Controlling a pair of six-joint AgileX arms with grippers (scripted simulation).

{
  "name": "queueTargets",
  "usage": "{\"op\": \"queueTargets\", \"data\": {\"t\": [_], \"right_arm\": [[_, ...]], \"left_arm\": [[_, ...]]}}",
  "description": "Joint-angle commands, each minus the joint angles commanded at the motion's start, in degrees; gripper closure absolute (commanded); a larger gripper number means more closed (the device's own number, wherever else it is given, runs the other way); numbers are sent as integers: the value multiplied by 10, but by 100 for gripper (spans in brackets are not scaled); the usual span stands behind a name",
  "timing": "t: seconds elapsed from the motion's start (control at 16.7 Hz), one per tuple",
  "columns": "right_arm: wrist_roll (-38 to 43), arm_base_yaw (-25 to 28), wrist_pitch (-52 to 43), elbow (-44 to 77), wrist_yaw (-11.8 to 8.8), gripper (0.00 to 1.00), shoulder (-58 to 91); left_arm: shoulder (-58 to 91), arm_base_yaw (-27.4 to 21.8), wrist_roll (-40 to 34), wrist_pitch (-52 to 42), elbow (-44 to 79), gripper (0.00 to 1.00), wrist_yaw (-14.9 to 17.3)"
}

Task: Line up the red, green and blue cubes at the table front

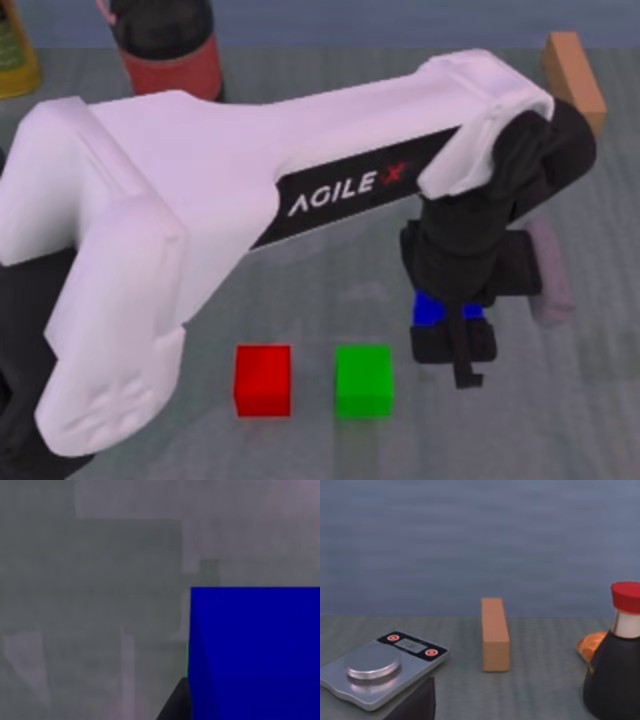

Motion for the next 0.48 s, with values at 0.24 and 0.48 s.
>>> {"op": "queueTargets", "data": {"t": [0.24, 0.48], "right_arm": [[0, 0, 0, 0, 0, 0, 0], [0, 0, 0, 0, 0, 0, 0]], "left_arm": [[3, 1, 1, 2, 1, 100, 1], [19, 1, -2, 65, -43, 100, 0]]}}
